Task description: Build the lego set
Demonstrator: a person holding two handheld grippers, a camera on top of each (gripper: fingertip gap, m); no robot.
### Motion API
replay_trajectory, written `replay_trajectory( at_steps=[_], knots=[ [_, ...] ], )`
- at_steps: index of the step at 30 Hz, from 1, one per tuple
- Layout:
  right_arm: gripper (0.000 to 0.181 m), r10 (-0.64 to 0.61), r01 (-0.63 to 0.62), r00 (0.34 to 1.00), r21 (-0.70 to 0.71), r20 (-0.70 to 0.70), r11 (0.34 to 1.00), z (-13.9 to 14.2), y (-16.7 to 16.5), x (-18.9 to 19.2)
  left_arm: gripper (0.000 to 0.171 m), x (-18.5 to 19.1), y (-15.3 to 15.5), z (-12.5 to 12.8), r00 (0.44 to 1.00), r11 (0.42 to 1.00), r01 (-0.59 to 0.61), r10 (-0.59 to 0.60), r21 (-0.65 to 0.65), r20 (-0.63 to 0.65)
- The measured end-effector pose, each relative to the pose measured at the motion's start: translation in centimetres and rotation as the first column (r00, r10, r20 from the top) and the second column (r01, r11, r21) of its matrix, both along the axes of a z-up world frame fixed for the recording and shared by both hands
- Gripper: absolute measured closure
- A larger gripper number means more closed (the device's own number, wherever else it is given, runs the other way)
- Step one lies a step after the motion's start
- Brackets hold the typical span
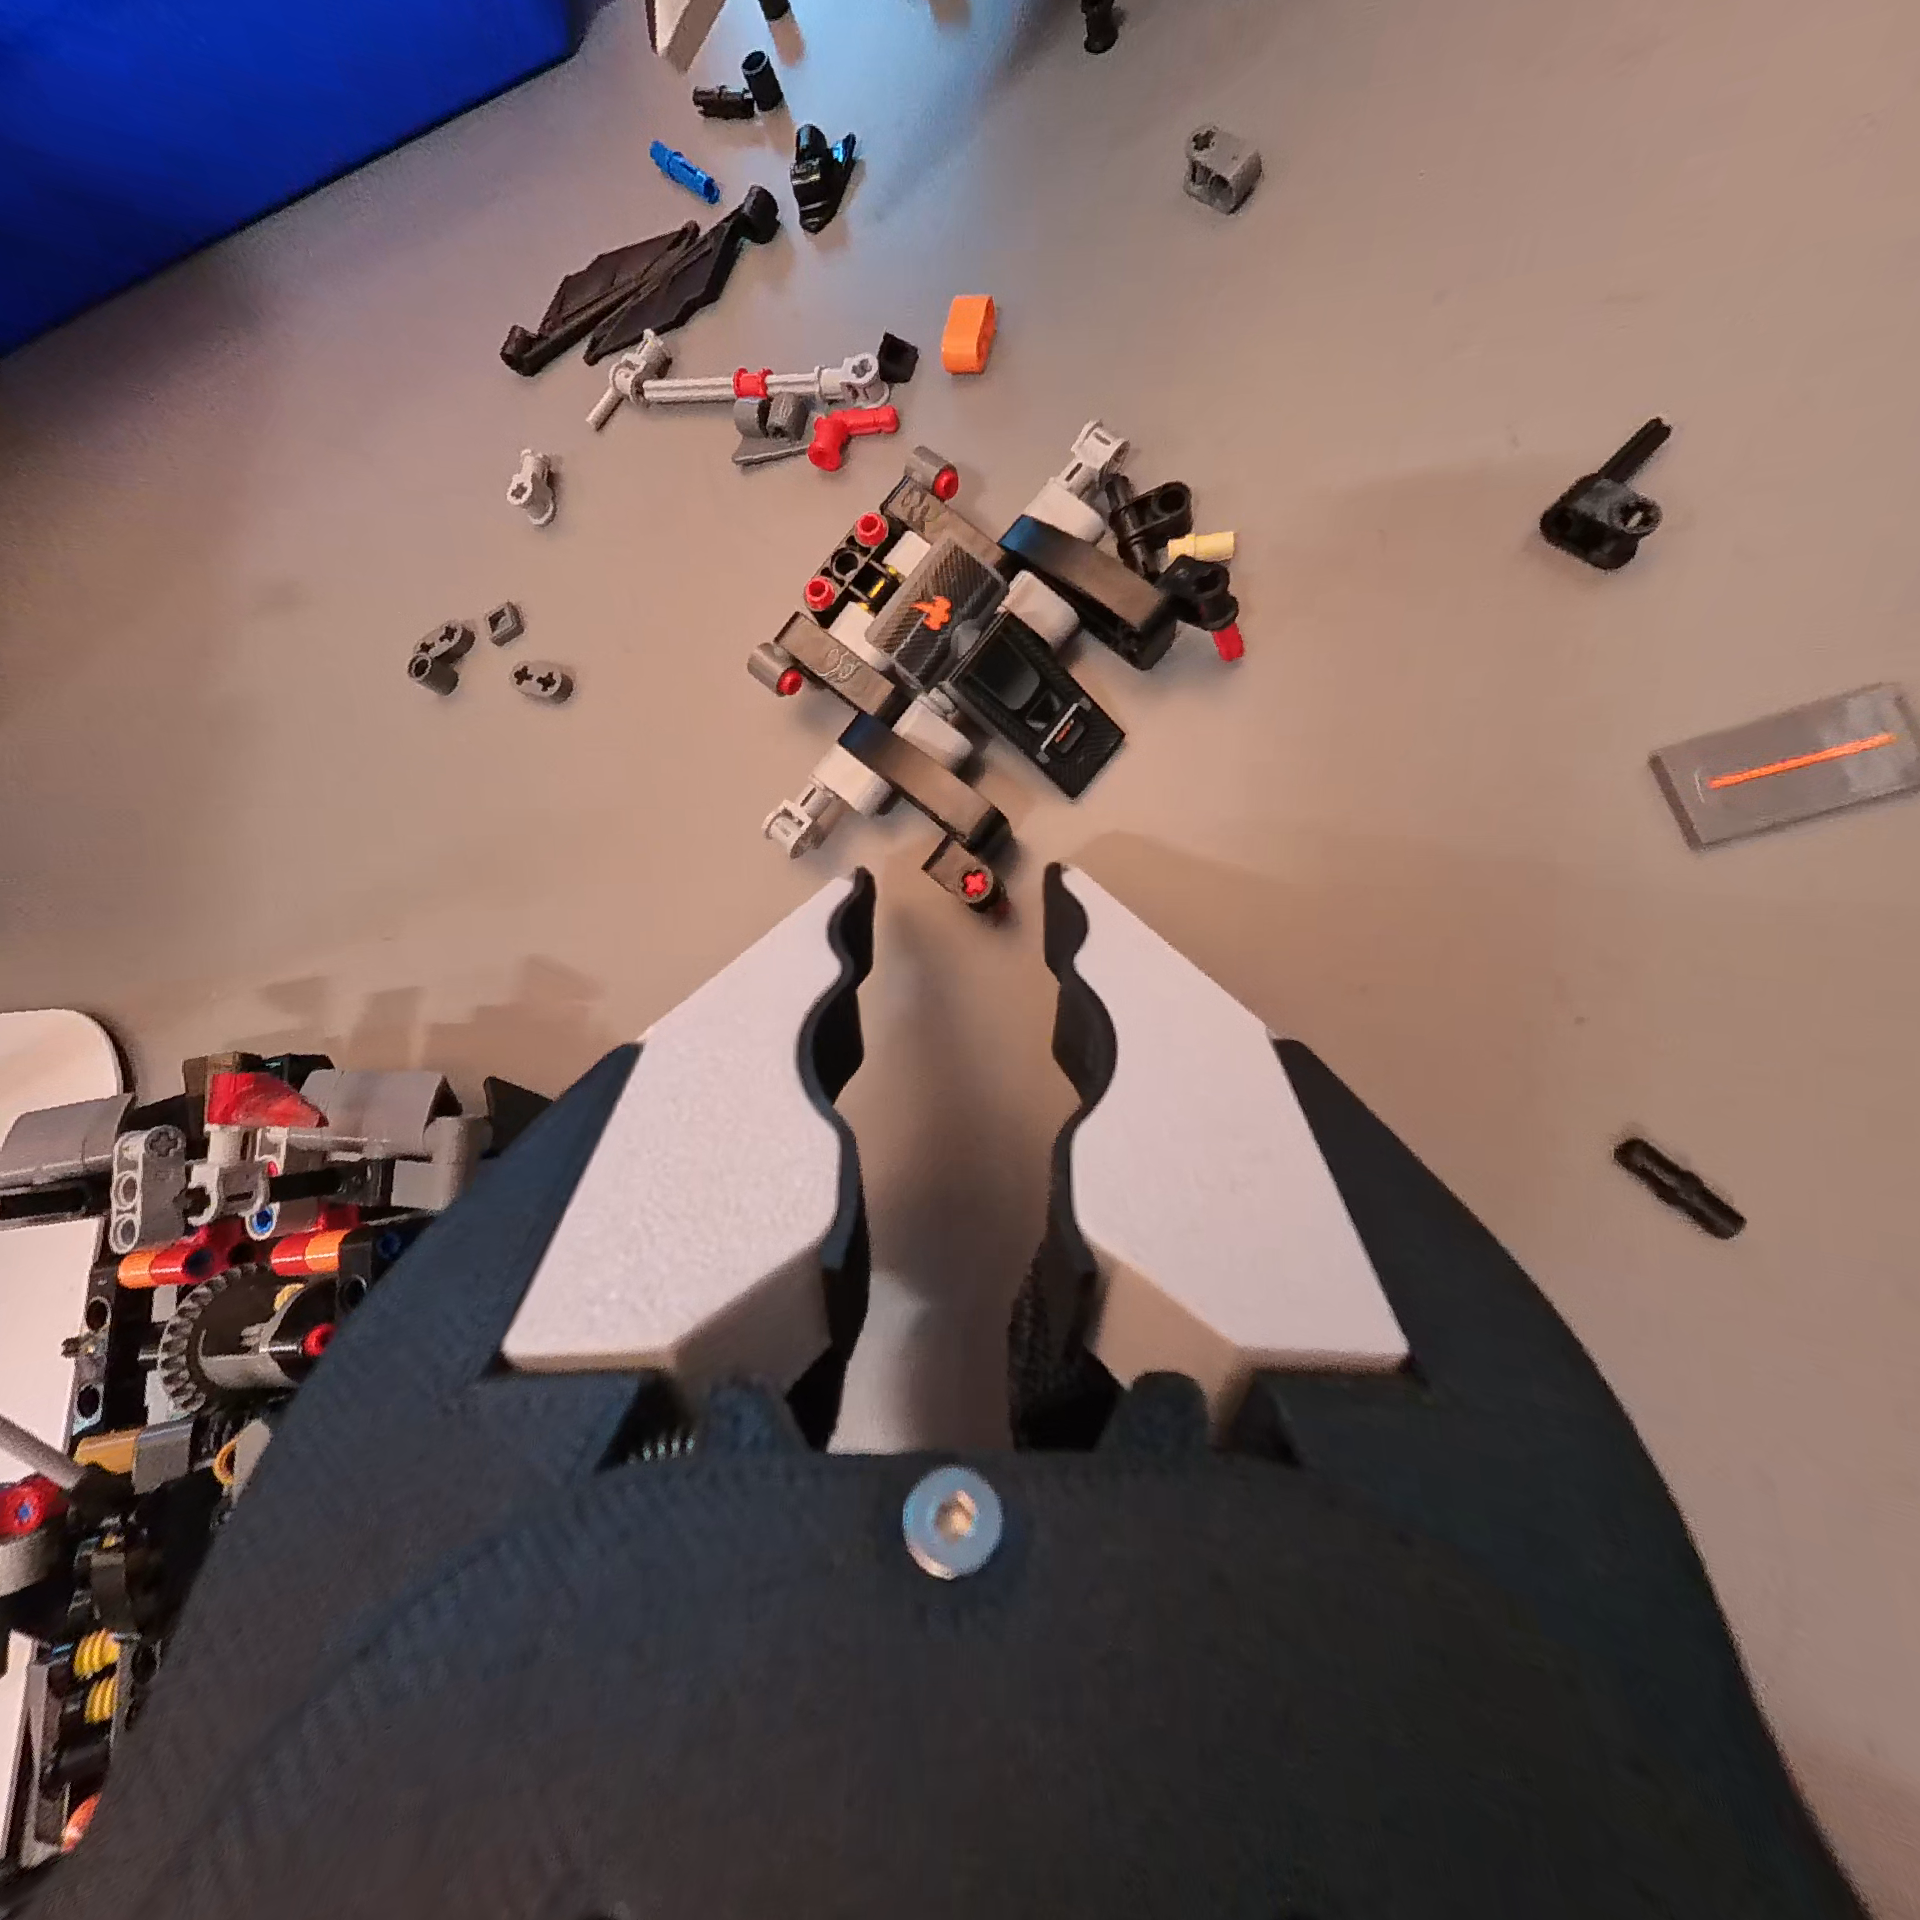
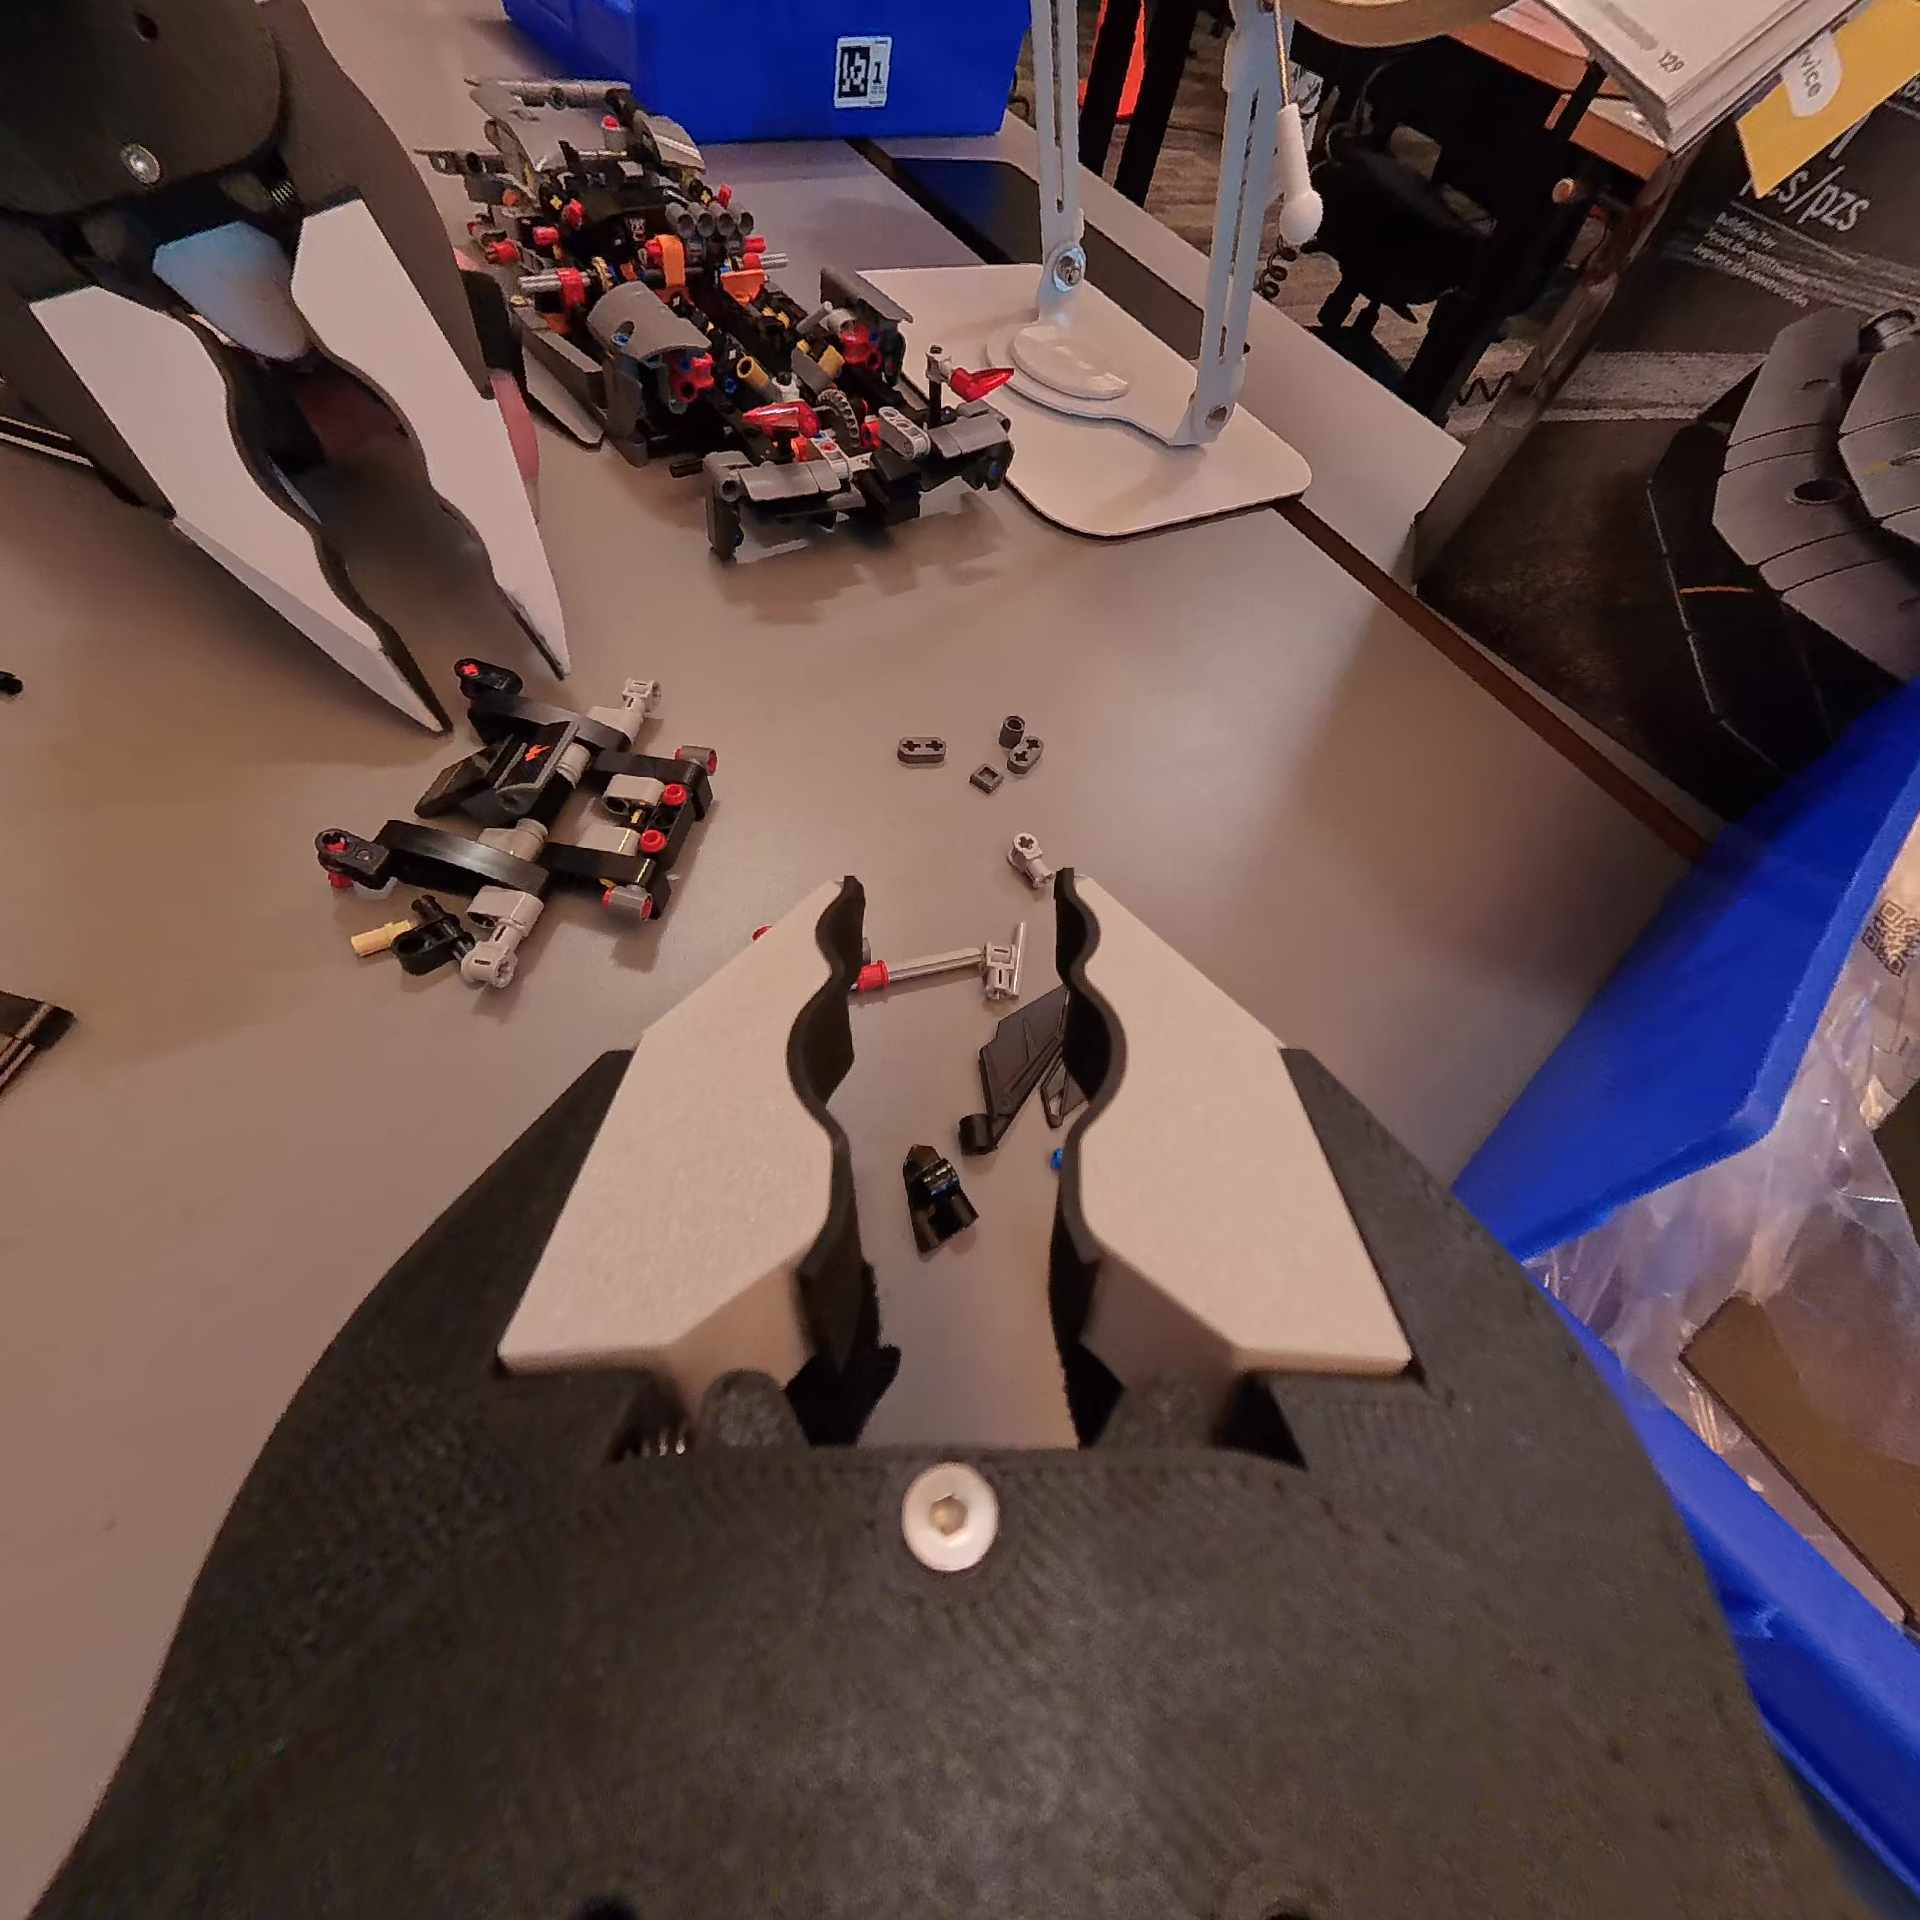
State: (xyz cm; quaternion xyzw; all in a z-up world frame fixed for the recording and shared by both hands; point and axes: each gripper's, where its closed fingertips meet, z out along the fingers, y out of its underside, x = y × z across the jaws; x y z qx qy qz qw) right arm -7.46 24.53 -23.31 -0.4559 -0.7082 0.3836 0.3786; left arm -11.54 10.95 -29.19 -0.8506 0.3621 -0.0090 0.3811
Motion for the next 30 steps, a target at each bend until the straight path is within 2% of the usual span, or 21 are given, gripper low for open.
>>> replay_trajectory(
  at_steps=[5,12,17,19,22,25,30],
  knots=[
    [0.146,-0.001,0.001,1.0,0.0,-0.001,1.0,0.0,0.0,0.0,0.144,0.0,0.1,0.0,1.0,1.0,0.0,0.0,0.003,-0.002],
    [0.146,0.0,0.0,1.0,0.001,0.0,1.0,0.0,0.0,0.0,0.159,-0.1,0.1,-0.2,1.0,1.0,0.003,-0.003,0.006,-0.024],
    [0.146,0.002,-0.002,1.0,0.004,0.0,1.0,0.0,0.0,0.0,0.159,-0.1,0.1,-0.2,1.0,1.0,0.002,-0.001,0.006,-0.022],
    [0.145,-0.001,0.001,1.0,0.004,-0.005,1.0,0.1,0.0,0.0,0.151,-0.2,0.1,-0.1,1.0,1.0,-0.003,0.003,0.007,-0.017],
    [0.142,-0.011,0.011,1.0,-0.009,-0.011,1.0,0.1,0.2,0.0,0.141,-0.4,0.3,1.3,1.0,0.999,-0.018,0.017,0.046,0.021],
    [0.136,-0.025,0.025,0.999,-0.019,-0.029,1.0,0.3,0.3,-0.1,0.136,-0.8,0.8,3.7,0.998,0.991,-0.054,0.052,0.122,0.023],
    [0.11,-0.086,0.092,0.988,0.05,-0.127,0.994,3.0,0.0,-1.4,0.135,-4.8,0.5,7.6,0.98,0.963,-0.178,0.191,0.201,-0.05]
  ],
)
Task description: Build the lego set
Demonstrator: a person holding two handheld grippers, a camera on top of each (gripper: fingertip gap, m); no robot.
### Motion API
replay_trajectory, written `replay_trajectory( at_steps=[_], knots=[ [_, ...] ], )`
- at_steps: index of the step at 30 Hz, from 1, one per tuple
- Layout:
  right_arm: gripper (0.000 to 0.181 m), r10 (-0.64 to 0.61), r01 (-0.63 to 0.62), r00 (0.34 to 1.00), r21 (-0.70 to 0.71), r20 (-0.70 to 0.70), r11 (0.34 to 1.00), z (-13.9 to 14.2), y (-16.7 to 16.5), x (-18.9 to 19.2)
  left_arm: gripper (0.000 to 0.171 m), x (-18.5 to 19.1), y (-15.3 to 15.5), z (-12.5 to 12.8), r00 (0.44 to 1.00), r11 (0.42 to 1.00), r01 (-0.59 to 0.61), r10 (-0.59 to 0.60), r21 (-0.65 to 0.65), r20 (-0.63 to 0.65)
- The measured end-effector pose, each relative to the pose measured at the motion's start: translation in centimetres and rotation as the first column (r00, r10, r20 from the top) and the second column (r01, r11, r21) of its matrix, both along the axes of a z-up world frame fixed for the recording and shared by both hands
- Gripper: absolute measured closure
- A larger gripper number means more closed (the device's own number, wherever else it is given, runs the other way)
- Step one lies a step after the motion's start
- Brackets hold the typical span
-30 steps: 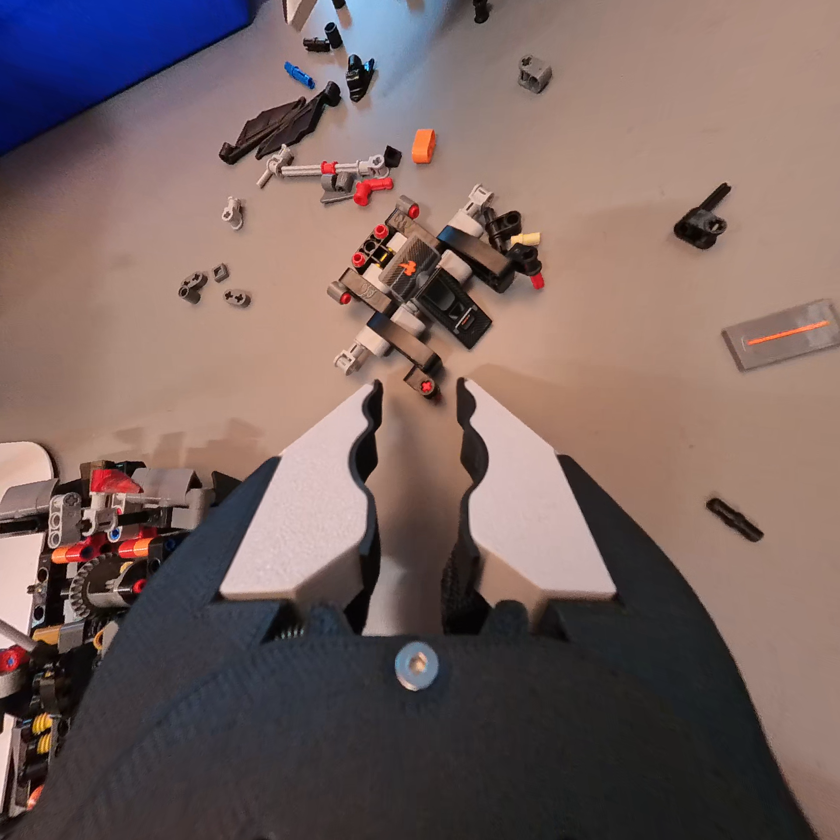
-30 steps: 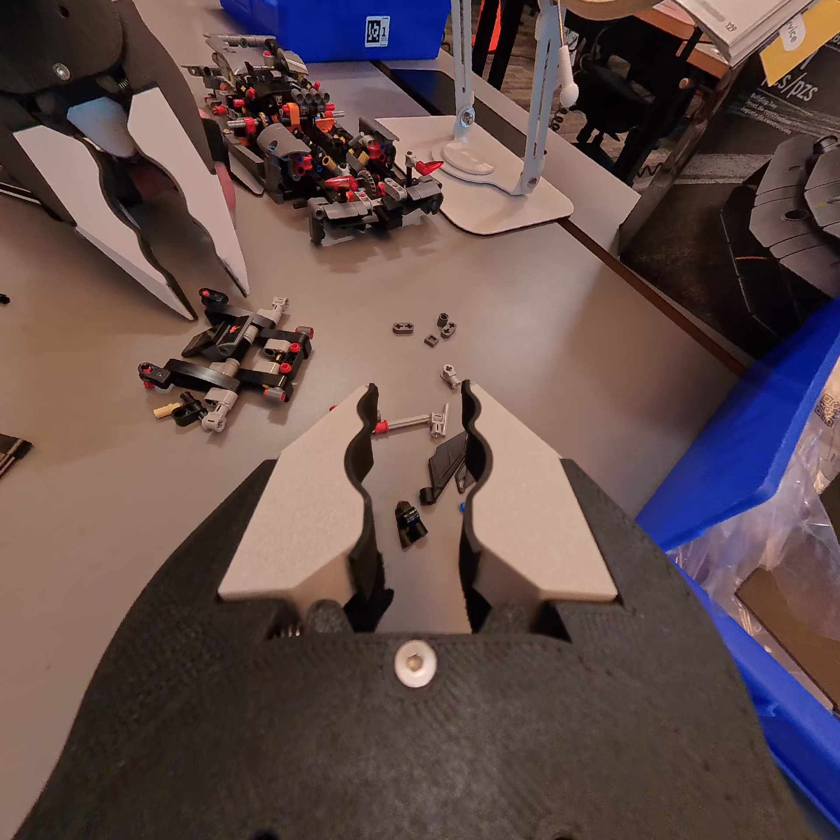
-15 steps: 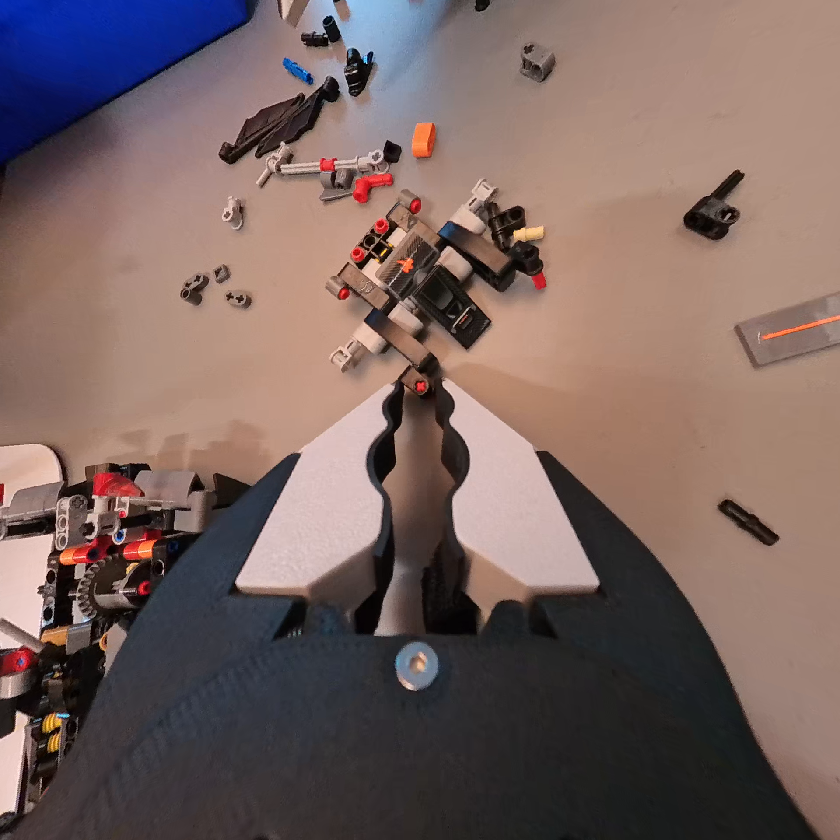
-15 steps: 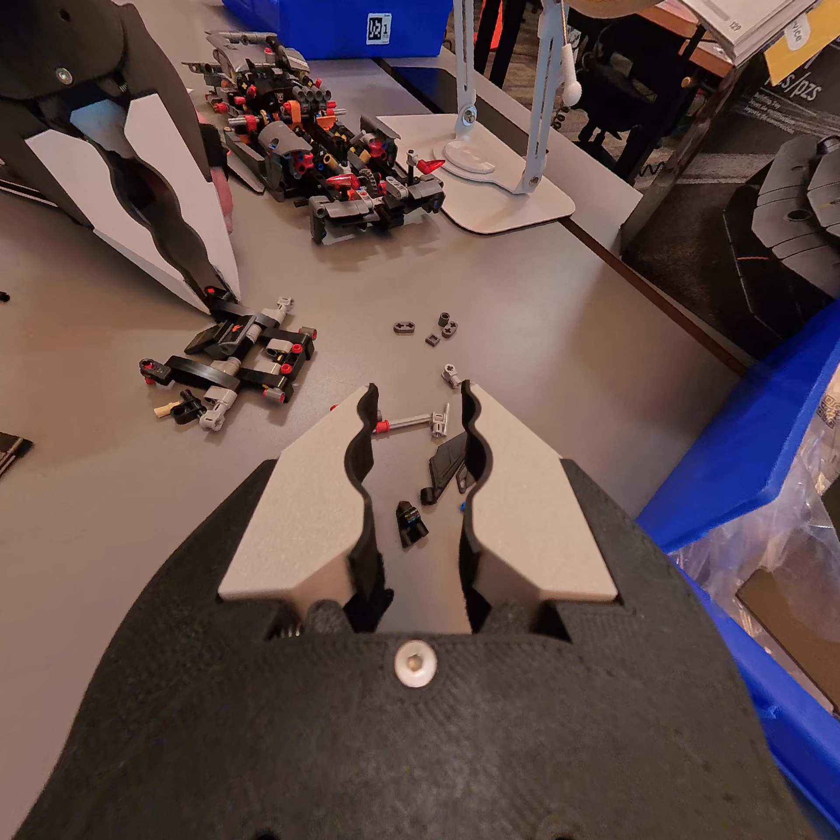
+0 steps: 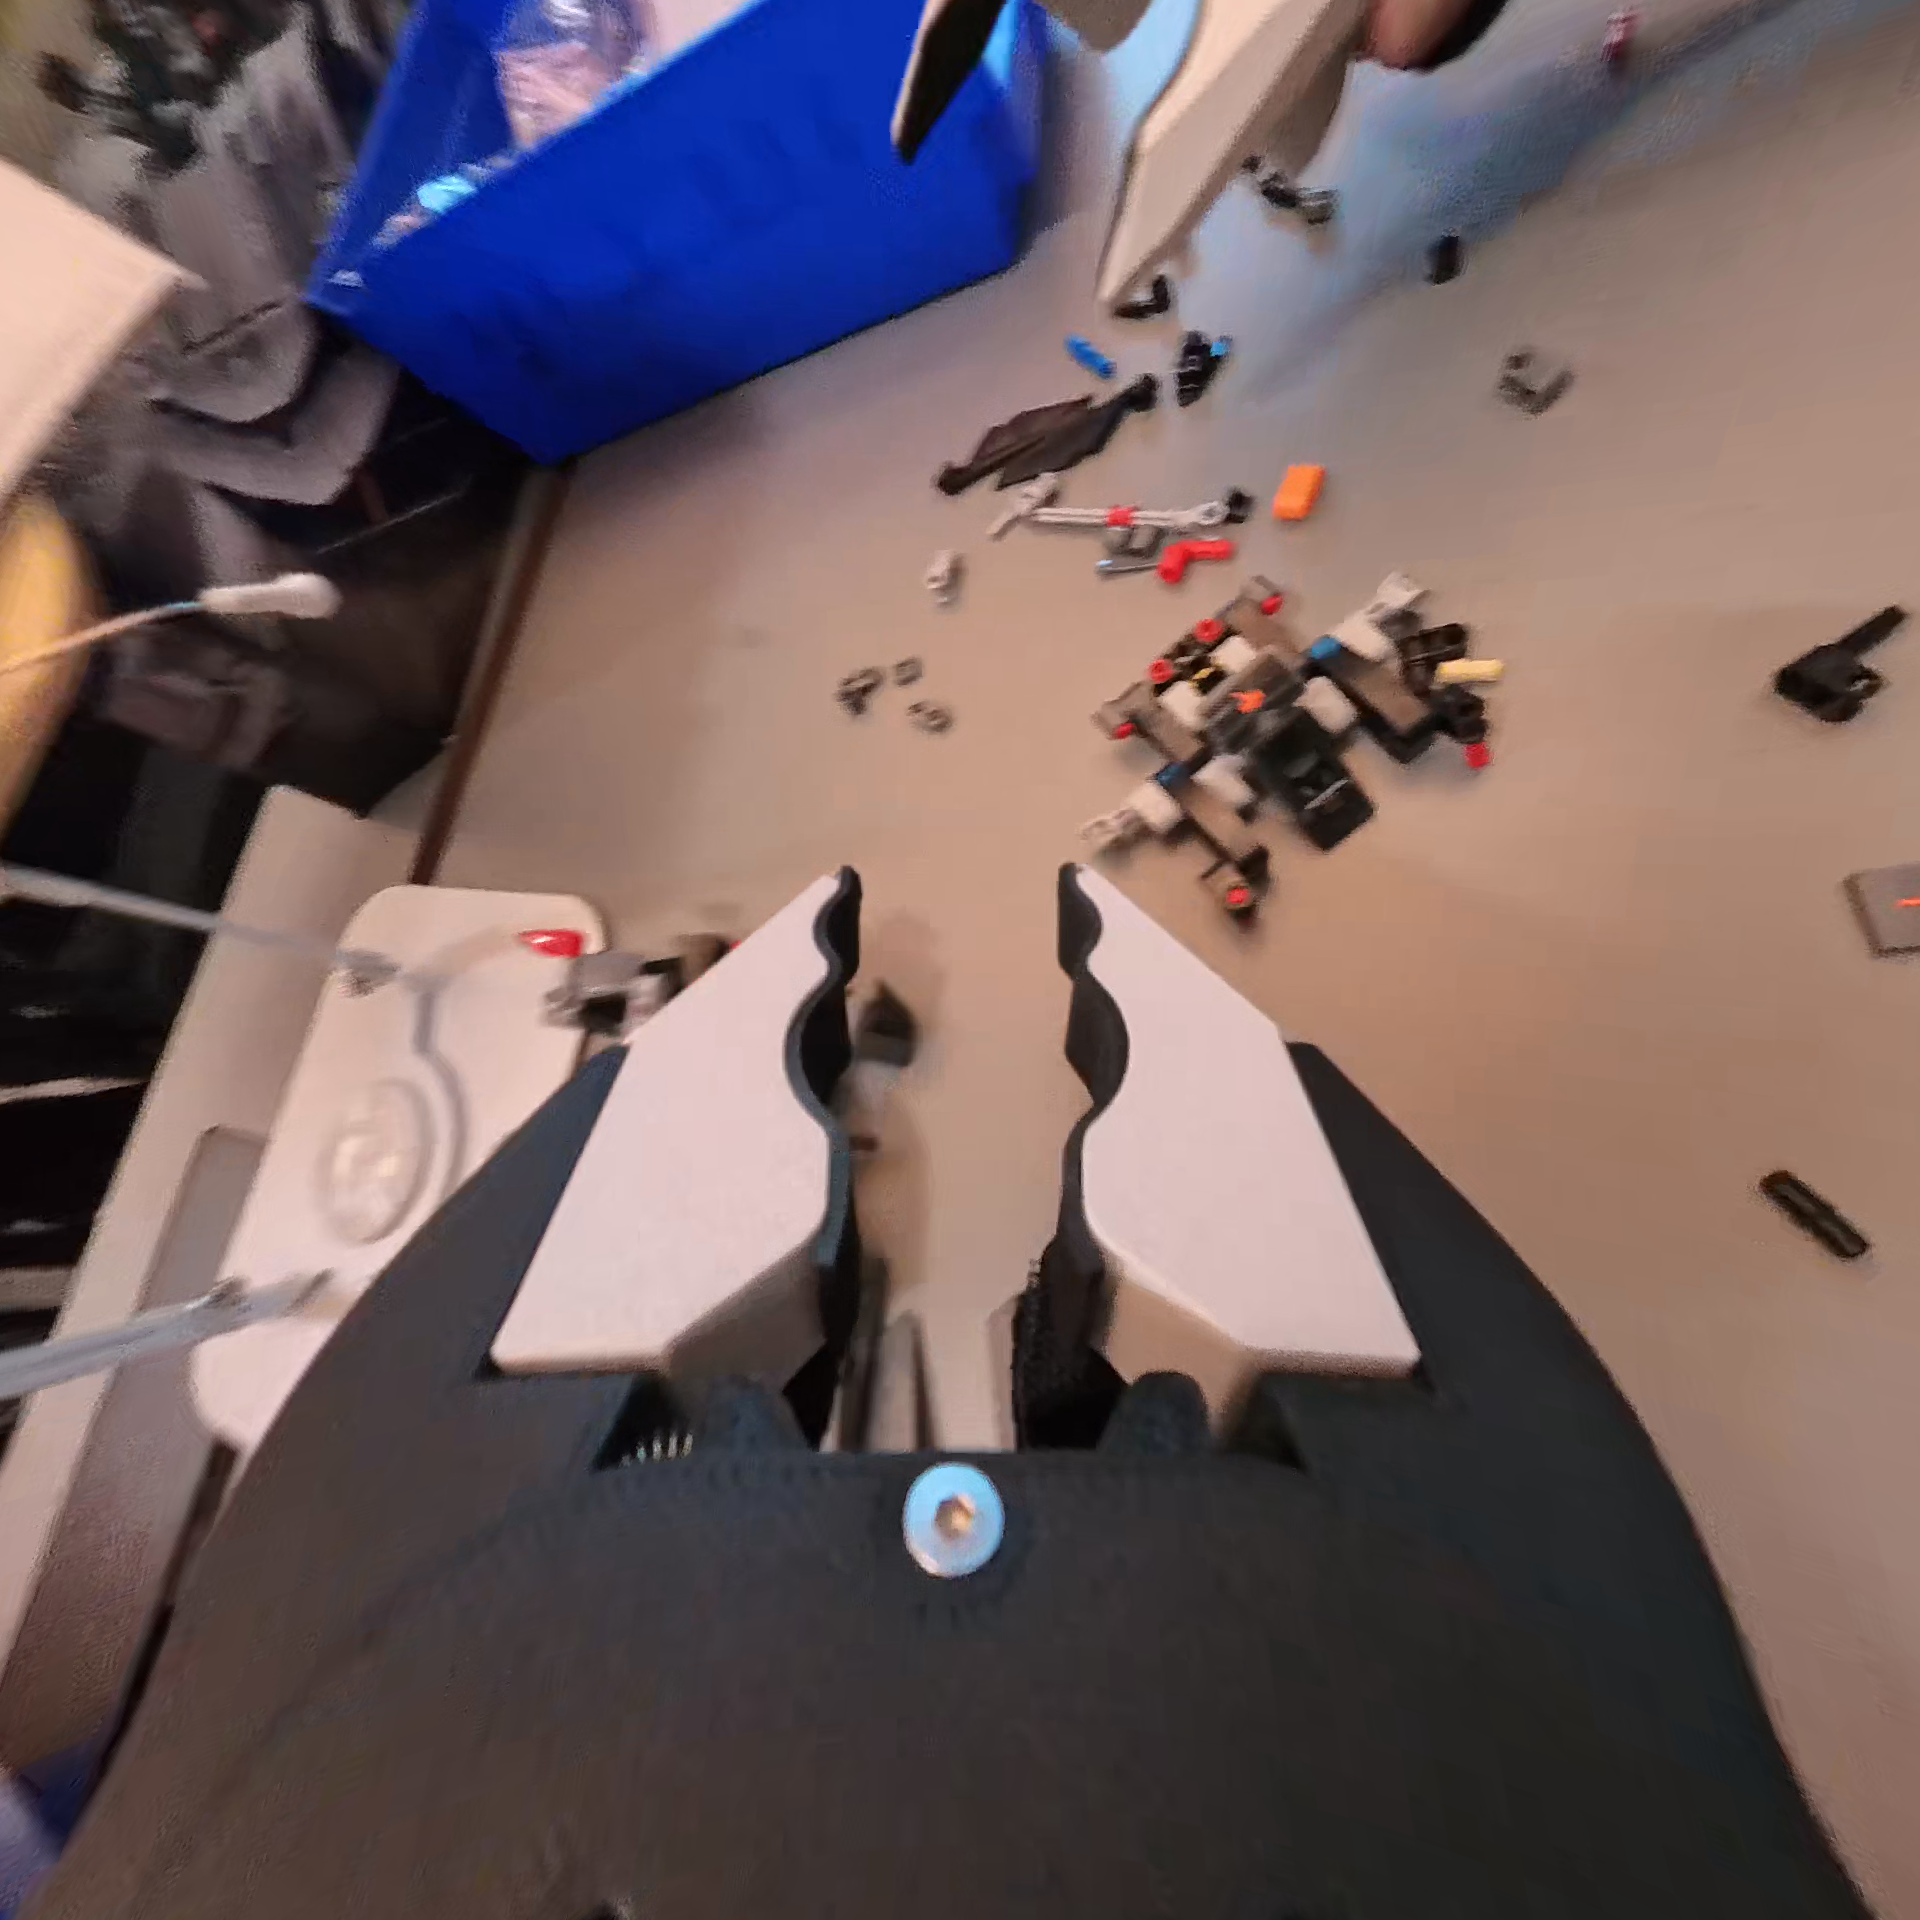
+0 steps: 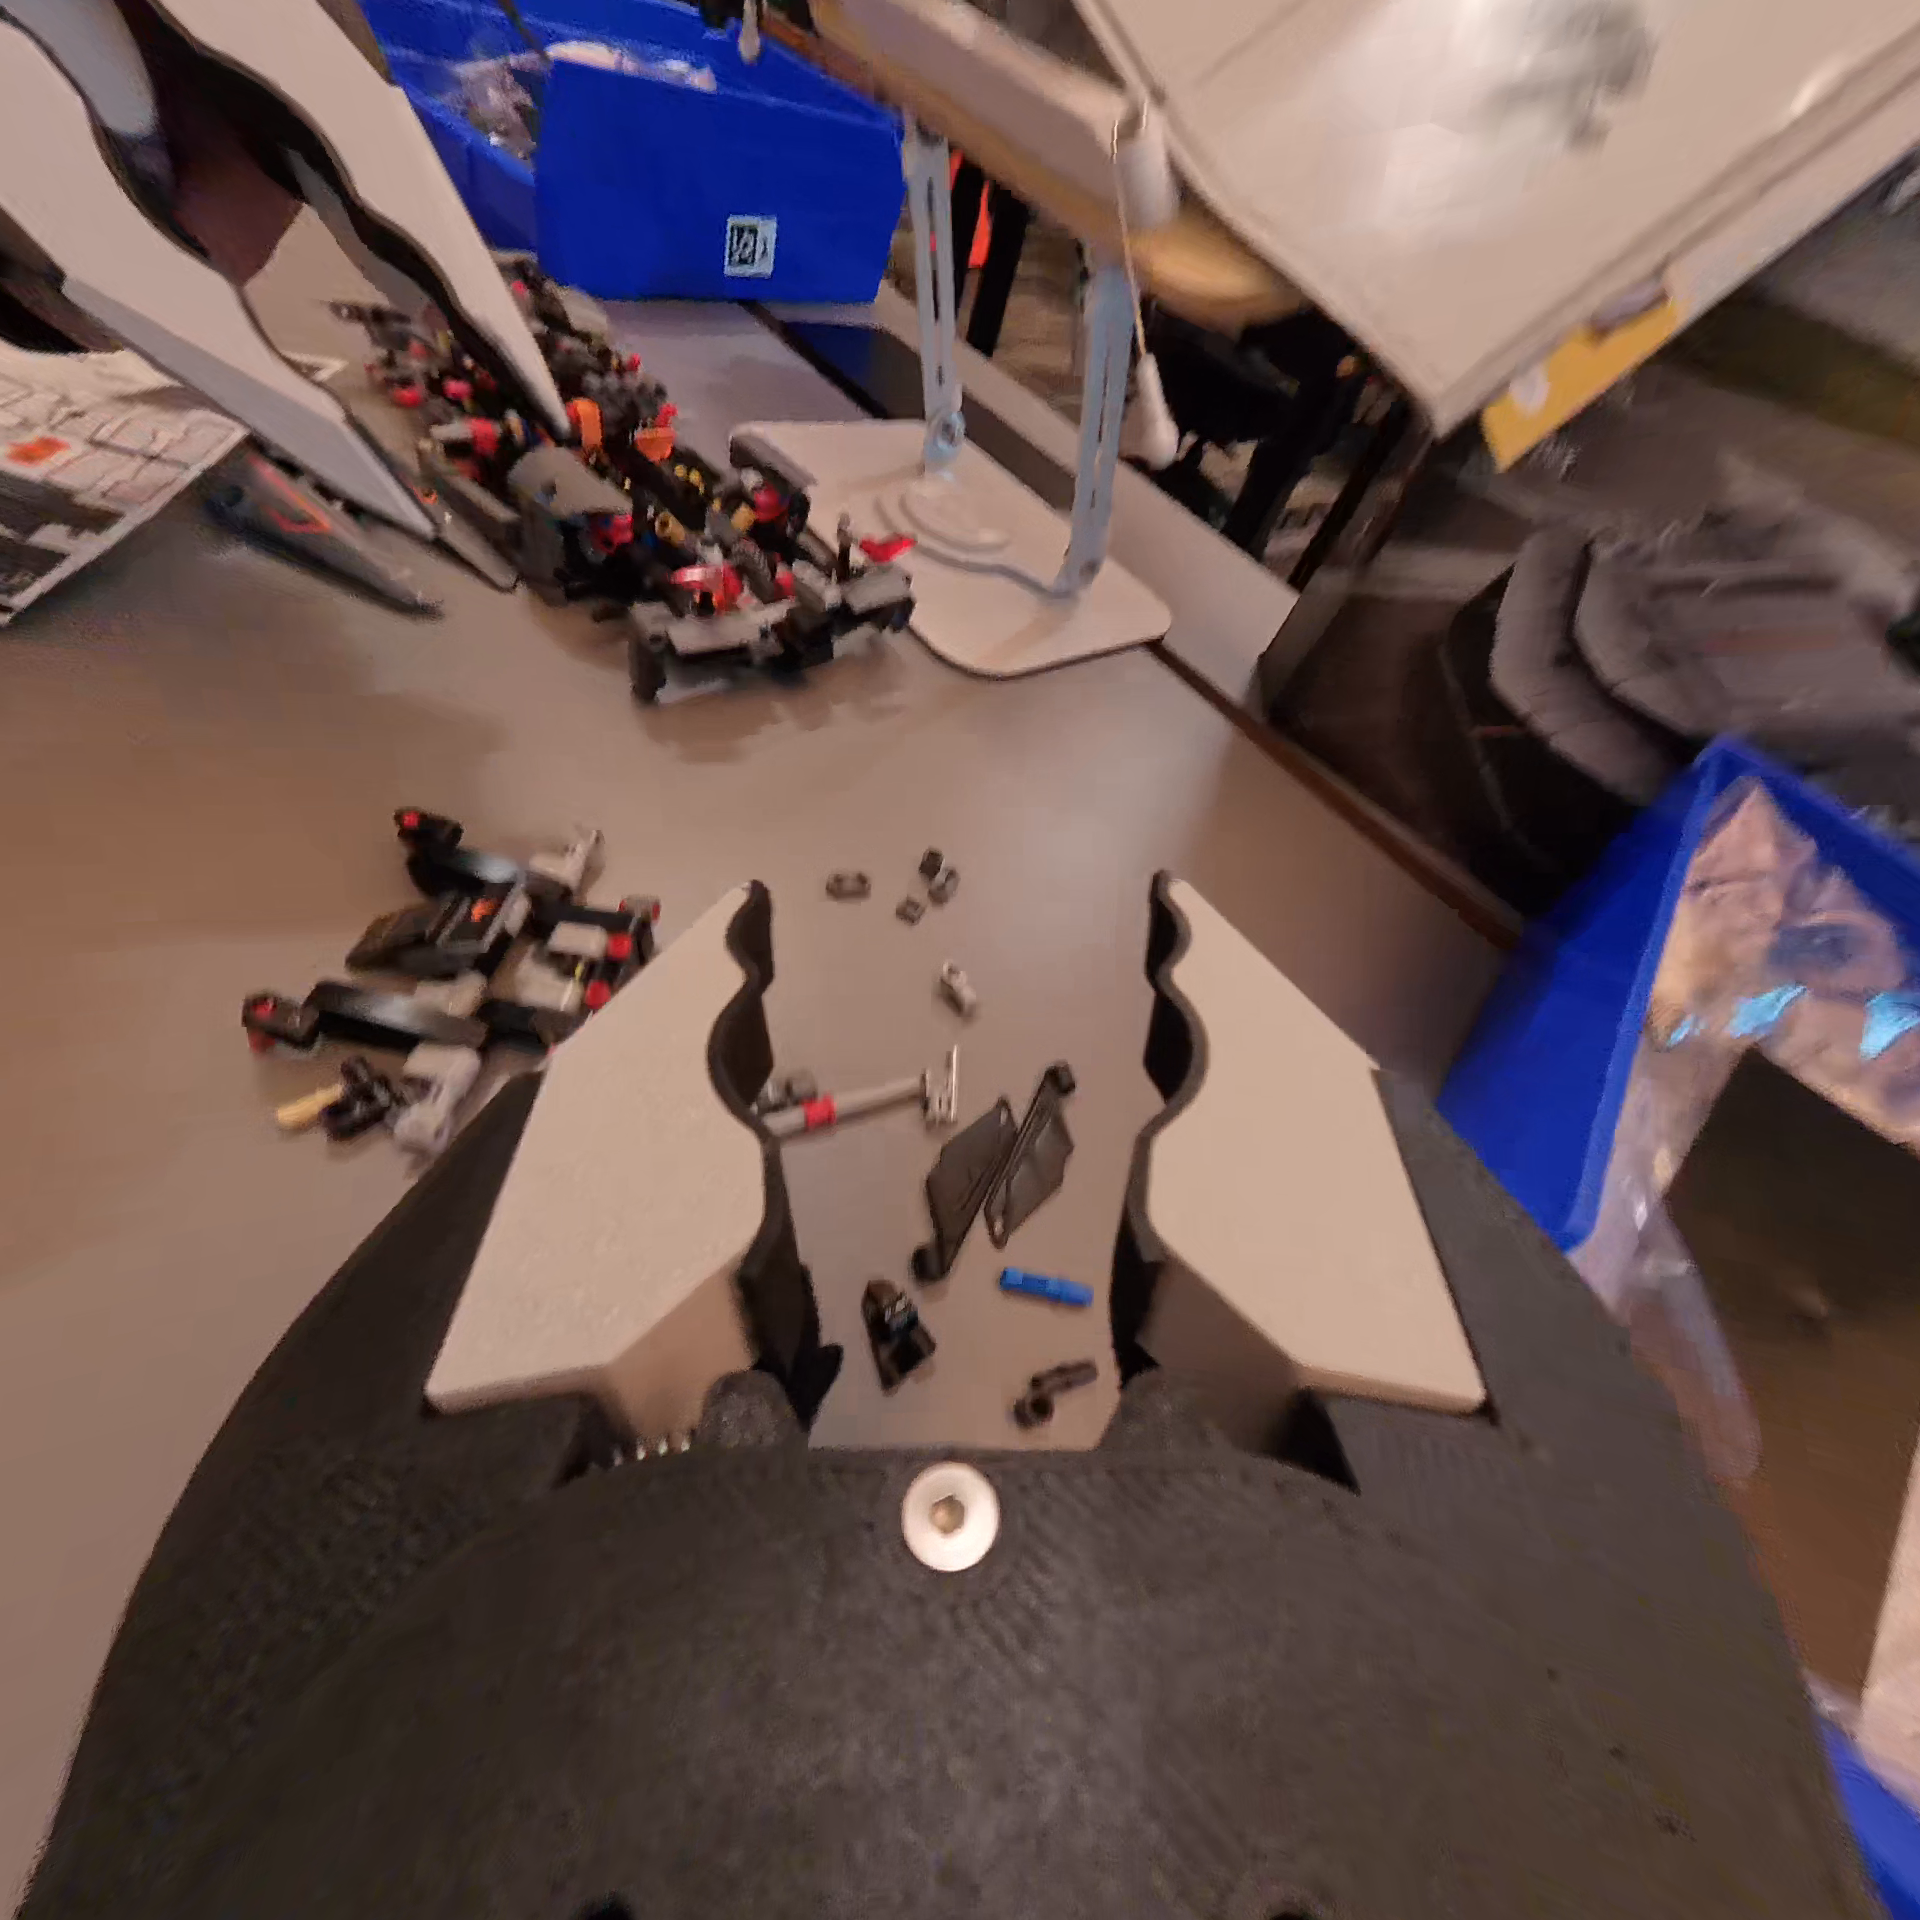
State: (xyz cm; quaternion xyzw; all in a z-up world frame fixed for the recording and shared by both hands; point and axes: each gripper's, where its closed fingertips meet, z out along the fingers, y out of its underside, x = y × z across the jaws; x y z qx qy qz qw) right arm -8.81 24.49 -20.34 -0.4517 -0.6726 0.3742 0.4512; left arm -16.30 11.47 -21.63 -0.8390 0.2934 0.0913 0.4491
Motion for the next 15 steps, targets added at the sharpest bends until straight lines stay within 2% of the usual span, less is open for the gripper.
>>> replay_trajectory(
  at_steps=[2,4,7,12,15],
  knots=[
    [0.1,-0.006,0.007,1.0,0.034,-0.019,0.999,1.8,-0.8,-1.0,0.137,-2.1,-0.3,2.2,0.998,0.997,-0.053,0.054,0.058,-0.026],
    [0.099,0.014,-0.015,1.0,0.032,0.006,0.999,3.3,-1.6,-2.4,0.138,-4.5,-0.3,4.8,0.994,0.986,-0.101,0.105,0.13,-0.031],
    [0.09,0.021,-0.02,0.999,0.026,-0.026,0.999,7.1,-1.2,-5.4,0.137,-9.3,0.4,9.0,0.973,0.944,-0.205,0.225,0.257,-0.051],
    [0.074,-0.036,0.054,0.994,0.181,-0.1,0.982,13.5,1.6,-12.2,0.139,-16.2,2.9,14.5,0.929,0.861,-0.297,0.36,0.413,-0.082],
    [0.068,-0.061,0.086,0.99,0.205,-0.128,0.975,16.3,3.6,-16.9,0.138,-18.4,5.0,16.3,0.923,0.837,-0.301,0.377,0.457,-0.081]
  ],
)
